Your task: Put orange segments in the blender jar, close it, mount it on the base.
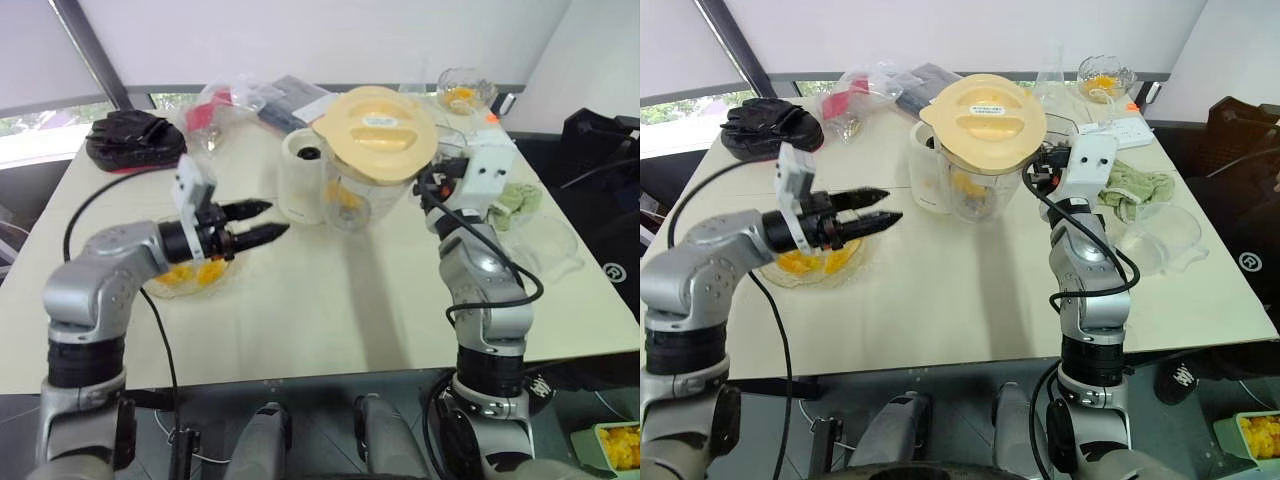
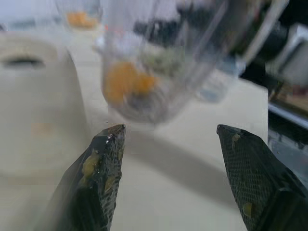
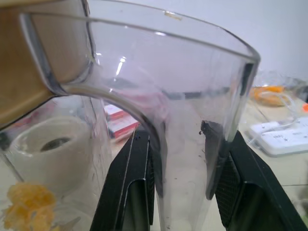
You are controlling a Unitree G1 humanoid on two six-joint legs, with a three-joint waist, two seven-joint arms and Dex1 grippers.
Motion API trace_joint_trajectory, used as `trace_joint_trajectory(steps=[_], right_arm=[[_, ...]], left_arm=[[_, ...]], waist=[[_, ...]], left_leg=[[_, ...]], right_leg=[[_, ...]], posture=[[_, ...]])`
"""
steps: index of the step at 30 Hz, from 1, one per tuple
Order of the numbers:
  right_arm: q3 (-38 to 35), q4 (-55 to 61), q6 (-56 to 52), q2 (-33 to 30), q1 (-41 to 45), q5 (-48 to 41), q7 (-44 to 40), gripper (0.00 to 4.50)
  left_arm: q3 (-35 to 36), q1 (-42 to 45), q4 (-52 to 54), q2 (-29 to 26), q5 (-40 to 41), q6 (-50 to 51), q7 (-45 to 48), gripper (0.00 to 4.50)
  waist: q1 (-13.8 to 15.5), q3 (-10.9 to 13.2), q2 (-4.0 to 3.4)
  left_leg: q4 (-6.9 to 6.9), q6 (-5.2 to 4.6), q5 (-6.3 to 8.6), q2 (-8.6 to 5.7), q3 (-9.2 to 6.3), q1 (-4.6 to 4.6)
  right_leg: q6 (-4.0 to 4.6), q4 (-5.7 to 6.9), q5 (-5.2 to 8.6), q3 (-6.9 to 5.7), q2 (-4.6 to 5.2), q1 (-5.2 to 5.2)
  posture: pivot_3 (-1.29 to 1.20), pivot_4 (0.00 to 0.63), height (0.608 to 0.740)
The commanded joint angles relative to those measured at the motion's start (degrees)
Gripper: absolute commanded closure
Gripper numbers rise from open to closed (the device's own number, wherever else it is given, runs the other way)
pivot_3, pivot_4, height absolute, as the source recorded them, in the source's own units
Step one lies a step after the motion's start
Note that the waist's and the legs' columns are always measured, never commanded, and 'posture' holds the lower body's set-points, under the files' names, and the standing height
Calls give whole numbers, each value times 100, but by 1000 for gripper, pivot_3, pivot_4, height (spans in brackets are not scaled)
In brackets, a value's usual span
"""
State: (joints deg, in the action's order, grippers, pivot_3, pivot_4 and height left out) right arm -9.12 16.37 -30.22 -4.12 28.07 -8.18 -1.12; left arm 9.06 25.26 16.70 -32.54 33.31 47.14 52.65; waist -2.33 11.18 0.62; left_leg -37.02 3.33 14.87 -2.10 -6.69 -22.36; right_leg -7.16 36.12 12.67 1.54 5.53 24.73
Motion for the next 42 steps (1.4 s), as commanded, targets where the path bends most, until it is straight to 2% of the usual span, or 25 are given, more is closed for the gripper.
trace_joint_trajectory(steps=[1, 11, 17, 25, 26, 29, 32, 42], right_arm=[[55, -329, 704, 15, 7, 12, -86, 3439], [159, -1688, 1807, -2, -44, 124, -240, 3439], [498, -2228, 1666, -401, 79, 553, -369, 3439], [426, -2220, 1462, -588, 174, 385, -609, 3439], [403, -2188, 1429, -589, 147, 352, -619, 2962], [346, -2095, 1339, -608, 21, 369, -553, 2075], [295, -1866, 1200, -647, -152, 342, -546, 612], [239, -1087, 720, -678, -518, 264, -537, 612]], left_arm=[[-41, -55, 429, -57, -76, -304, -263, 1372], [61, -83, 710, -260, 328, -92, -697, 1372], [-67, 145, 623, -275, 318, -134, -878, 1372], [-153, 104, 681, -205, 324, -176, -1037, 1372], [-163, 87, 684, -197, 314, -196, -1054, 1345], [-181, 63, 716, -157, 327, -202, -1116, 1338], [-197, 48, 745, -139, 329, -205, -1137, 1338], [-252, 61, 673, -129, 288, -281, -1157, 1338]], waist=[[0, 0, 0], [-27, 1, -2], [-25, 1, -2], [-21, 1, -1], [-20, 1, -1], [-19, 0, -1], [-21, 0, 0], [-21, 0, 0]], left_leg=[[-2, 1, -1, 0, 0, 0], [1, 3, -2, 1, 3, 2], [-2, 3, -3, 0, 4, 4], [-1, 3, -3, 1, 4, 8], [-1, 3, -3, 1, 4, 8], [-1, 3, -3, 1, 4, 8], [-1, 3, -3, 1, 4, 8], [-4, 3, -3, 1, 4, 9]], right_leg=[[1, -2, -1, 0, 0, -3], [2, -1, -2, 0, -1, 0], [2, -2, -2, 1, -1, -5], [2, -2, -2, 1, -2, -8], [2, -2, -2, 1, -2, -9], [2, -2, -2, 1, -2, -9], [2, -2, -2, 0, -2, -9], [2, -2, -2, 1, -2, -10]], posture=[[0, 150, 740], [0, 150, 740], [0, 150, 740], [0, 150, 740], [0, 150, 740], [0, 150, 740], [0, 150, 740], [0, 150, 740]])
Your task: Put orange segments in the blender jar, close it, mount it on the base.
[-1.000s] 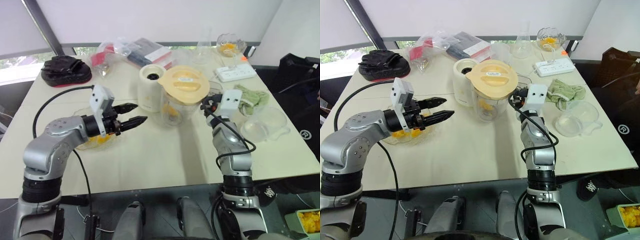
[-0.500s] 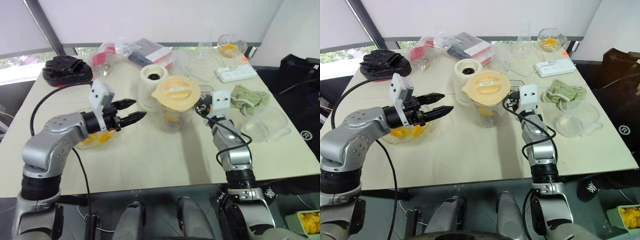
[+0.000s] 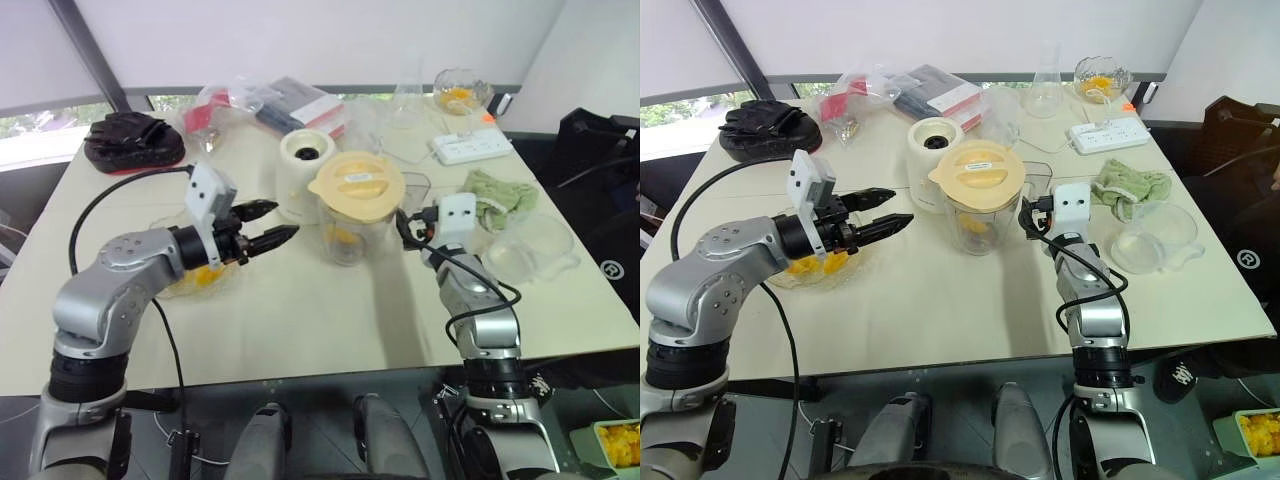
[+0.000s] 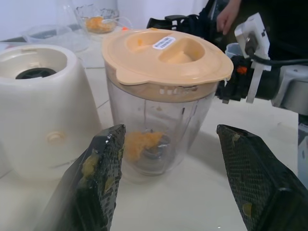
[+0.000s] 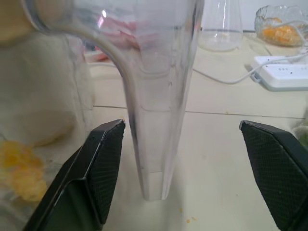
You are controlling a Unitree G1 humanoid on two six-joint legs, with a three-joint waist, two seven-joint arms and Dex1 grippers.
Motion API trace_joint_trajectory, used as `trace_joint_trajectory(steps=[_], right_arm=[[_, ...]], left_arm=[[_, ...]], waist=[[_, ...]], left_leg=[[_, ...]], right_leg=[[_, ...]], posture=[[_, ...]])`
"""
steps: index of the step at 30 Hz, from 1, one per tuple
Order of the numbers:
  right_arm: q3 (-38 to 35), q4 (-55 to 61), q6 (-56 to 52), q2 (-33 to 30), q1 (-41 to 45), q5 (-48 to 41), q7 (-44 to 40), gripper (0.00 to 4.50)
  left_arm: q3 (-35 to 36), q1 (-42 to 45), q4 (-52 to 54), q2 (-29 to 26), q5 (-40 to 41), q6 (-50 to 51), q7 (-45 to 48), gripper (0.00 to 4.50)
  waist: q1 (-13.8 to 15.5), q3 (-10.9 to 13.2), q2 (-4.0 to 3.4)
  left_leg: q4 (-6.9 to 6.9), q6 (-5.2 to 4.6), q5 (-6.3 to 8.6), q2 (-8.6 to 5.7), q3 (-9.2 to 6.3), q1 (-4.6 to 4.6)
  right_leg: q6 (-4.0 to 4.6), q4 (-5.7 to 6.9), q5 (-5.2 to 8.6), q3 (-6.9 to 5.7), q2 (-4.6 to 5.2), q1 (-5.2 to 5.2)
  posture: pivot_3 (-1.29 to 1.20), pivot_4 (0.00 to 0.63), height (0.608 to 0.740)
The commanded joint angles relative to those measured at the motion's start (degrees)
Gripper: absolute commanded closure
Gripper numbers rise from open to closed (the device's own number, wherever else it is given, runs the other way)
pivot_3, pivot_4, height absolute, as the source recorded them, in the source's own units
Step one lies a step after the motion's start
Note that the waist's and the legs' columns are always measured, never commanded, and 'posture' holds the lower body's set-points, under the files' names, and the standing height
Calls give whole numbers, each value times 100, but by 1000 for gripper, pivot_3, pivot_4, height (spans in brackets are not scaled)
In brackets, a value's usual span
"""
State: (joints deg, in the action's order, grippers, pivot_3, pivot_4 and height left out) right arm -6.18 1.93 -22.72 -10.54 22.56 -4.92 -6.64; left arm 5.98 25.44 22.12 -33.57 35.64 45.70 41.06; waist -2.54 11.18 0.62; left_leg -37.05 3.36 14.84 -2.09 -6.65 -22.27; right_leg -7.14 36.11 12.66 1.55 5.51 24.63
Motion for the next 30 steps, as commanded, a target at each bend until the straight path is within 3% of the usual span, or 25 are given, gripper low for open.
trace_joint_trajectory(steps=[1, 10, 13, 17, 18, 30], right_arm=[[-50, 353, -41, -24, 43, -58, 23, 612], [-26, 33, 77, 35, 183, -75, 47, 612], [-40, -3, 98, 32, 212, -78, 59, 1444], [-7, -64, 153, 40, 247, -61, 58, 3497], [-1, -67, 157, 42, 252, -65, 63, 3721], [-152, 527, -68, 228, 248, -211, 395, 3716]], left_arm=[[51, 46, 122, -24, 51, -145, 0, 1338], [4, 49, 83, -10, -14, -266, -17, 1338], [-5, 49, 71, -16, -23, -302, -31, 1338], [6, 17, 79, -26, -27, -337, -44, 1338], [10, 8, 84, -31, -22, -344, -47, 1338], [12, -15, 57, -32, -31, -384, -75, 1338]], waist=[[1, 0, 0], [2, 0, 0], [2, 0, 0], [6, 0, 0], [7, 0, 0], [10, 0, 0]], left_leg=[[0, 0, 0, 0, 0, 0], [1, 0, 0, 0, 0, 0], [1, 0, 0, 0, 0, 0], [1, 0, 0, 0, 0, 0], [0, 0, 0, 0, 0, 0], [0, 0, 0, 0, -1, 0]], right_leg=[[0, 0, 0, 0, 0, 0], [0, -1, 0, 0, 0, 0], [0, -1, 0, 0, 0, 0], [0, -1, 0, 0, 0, 0], [0, -1, 0, 0, 1, -1], [0, -2, 0, 0, 0, -3]], posture=[[0, 150, 740], [0, 150, 740], [0, 150, 740], [0, 150, 740], [0, 150, 740], [0, 150, 740]])
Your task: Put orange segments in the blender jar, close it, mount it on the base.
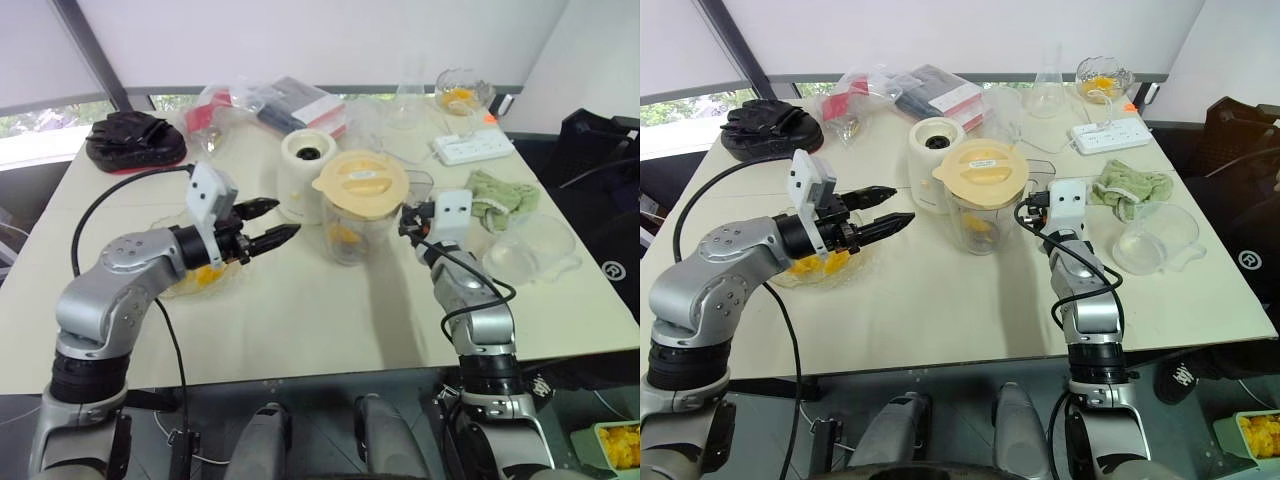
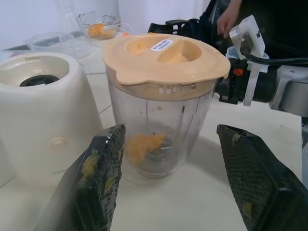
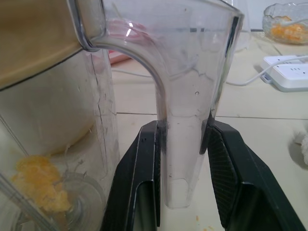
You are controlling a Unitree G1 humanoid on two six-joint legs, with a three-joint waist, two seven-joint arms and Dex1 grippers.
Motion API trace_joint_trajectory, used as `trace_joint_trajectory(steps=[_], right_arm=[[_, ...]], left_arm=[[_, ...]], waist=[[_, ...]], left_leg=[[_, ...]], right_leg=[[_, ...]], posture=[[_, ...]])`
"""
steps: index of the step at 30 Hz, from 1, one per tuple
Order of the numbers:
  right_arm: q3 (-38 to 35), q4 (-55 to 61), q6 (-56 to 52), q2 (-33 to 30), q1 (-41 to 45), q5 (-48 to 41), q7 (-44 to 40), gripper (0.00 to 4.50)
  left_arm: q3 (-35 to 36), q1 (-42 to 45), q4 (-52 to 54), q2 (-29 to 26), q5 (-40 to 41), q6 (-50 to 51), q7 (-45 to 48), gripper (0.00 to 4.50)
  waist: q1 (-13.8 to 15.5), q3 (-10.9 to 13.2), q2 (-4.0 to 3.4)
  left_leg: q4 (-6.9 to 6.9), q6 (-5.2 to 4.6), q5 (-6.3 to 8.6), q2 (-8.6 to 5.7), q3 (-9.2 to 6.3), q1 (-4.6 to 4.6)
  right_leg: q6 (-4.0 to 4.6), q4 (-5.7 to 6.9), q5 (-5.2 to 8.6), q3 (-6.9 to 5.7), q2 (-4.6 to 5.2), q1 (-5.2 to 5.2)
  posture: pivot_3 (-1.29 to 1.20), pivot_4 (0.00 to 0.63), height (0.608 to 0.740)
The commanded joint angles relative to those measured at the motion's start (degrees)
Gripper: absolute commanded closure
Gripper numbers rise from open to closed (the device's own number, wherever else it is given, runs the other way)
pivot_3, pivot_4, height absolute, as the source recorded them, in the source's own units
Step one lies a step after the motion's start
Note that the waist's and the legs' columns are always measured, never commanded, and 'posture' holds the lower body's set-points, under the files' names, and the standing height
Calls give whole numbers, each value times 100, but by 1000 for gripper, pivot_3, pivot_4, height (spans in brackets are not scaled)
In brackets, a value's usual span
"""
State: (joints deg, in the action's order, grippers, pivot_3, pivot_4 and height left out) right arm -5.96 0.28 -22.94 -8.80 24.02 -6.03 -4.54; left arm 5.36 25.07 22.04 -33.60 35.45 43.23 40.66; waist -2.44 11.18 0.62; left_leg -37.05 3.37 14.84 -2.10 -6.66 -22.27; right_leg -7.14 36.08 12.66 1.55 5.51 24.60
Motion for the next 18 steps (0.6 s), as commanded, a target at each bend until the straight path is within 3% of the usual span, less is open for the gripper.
trace_joint_trajectory(steps=[1, 10, 18], right_arm=[[-195, 846, -121, 74, 116, -127, 225, 3716], [-521, 2072, -1676, -5, 971, -107, 931, 3716], [-455, 1753, -3024, -593, 2532, 126, 1064, 3716]], left_arm=[[70, 25, 63, -23, -17, -140, -44, 1338], [129, -280, 312, 260, -5, -411, -259, 1338], [138, -712, 529, 698, -498, -1067, -994, 1338]], waist=[[3, 1, -1], [-7, 2, -3], [5, 4, -7]], left_leg=[[0, 0, 0, 0, 0, 0], [3, 0, 0, 1, -1, -4], [3, 0, 0, 0, 0, -8]], right_leg=[[0, 0, 0, 0, 0, 0], [0, -2, 0, 0, 0, 5], [2, -3, 0, 0, 1, 8]], posture=[[0, 150, 740], [0, 150, 740], [0, 150, 740]])
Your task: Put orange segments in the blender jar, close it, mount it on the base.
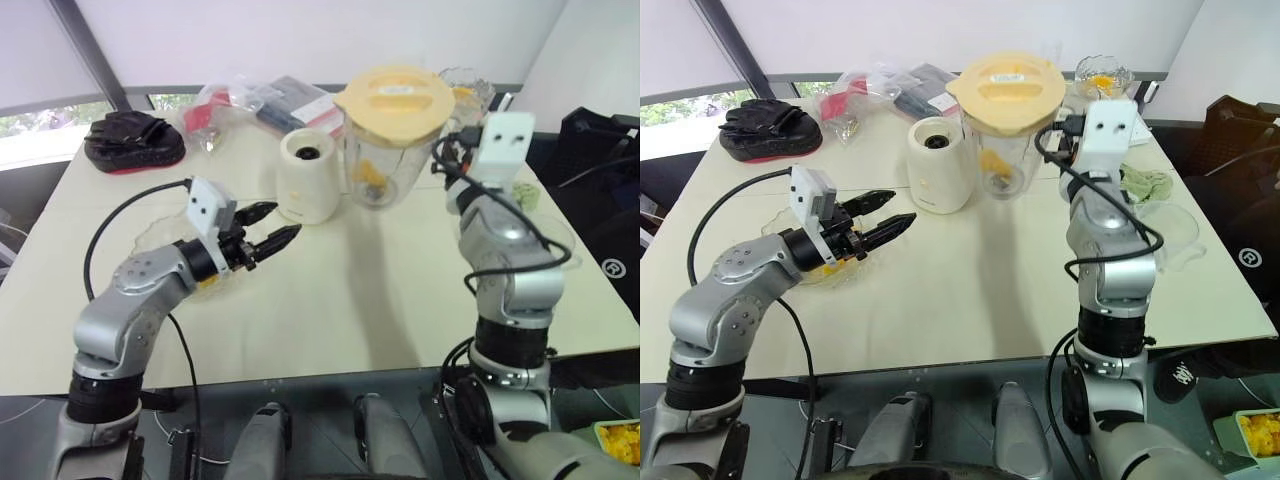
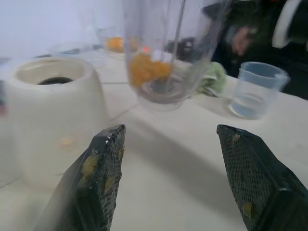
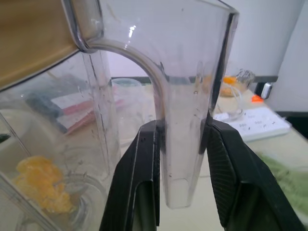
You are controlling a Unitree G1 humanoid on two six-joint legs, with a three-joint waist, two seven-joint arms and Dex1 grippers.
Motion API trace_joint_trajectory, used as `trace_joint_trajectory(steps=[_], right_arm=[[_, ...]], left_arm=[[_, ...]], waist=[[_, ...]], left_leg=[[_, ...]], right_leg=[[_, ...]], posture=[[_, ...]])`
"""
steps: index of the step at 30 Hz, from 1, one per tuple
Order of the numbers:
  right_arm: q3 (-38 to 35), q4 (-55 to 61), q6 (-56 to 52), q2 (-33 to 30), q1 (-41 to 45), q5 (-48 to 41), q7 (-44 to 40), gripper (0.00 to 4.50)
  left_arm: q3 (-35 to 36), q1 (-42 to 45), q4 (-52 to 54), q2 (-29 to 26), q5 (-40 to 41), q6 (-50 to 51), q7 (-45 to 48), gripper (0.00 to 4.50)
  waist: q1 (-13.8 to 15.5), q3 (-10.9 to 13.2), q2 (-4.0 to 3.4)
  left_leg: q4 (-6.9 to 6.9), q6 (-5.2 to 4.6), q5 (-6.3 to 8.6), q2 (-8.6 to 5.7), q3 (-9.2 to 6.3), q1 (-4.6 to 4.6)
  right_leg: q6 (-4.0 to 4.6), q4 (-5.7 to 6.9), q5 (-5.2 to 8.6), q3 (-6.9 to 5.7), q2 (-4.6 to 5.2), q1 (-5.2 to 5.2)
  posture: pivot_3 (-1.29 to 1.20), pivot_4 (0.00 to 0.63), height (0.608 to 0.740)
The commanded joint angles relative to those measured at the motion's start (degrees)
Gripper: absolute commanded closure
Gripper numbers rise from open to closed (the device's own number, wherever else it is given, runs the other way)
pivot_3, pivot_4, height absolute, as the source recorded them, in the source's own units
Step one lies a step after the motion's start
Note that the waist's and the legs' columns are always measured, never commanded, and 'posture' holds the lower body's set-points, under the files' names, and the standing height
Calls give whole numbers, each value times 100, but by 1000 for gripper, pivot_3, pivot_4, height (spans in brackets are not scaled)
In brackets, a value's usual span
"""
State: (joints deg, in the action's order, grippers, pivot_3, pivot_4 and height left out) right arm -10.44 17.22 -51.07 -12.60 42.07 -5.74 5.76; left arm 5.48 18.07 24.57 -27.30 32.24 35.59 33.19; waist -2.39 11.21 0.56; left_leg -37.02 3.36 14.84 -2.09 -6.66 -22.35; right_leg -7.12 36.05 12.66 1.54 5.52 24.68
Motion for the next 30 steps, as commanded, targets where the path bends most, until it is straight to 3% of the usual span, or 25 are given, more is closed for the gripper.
trace_joint_trajectory(steps=[1, 7, 15, 30], right_arm=[[17, -63, -314, -275, 947, 114, 16, 3716], [-6, -1273, -349, -349, 2476, -21, -187, 3716], [39, -2794, 261, 191, 3560, -91, -116, 3716], [322, -5954, 2630, 747, 4210, 259, 195, 3716]], left_arm=[[122, -43, 293, 101, -227, -361, -308, 1338], [6, -318, 391, 163, -580, -671, -534, 1338], [25, -603, 586, 167, -725, -713, -638, 1338], [121, -987, 1136, 90, -675, -521, -966, 1338]], waist=[[-4, 0, -1], [-20, 3, -6], [-20, 4, -6], [-18, 5, -8]], left_leg=[[0, 0, 0, 0, 0, 0], [6, -1, 0, 0, 3, -1], [7, -1, 0, 0, 3, -7], [16, 0, 0, 0, 3, -11]], right_leg=[[0, 0, 0, 0, 0, 0], [0, 0, 0, 0, 0, 7], [0, -3, -1, 0, 1, 8], [1, -3, -1, 0, 0, 17]], posture=[[0, 150, 740], [0, 150, 740], [0, 150, 740], [0, 150, 740]])
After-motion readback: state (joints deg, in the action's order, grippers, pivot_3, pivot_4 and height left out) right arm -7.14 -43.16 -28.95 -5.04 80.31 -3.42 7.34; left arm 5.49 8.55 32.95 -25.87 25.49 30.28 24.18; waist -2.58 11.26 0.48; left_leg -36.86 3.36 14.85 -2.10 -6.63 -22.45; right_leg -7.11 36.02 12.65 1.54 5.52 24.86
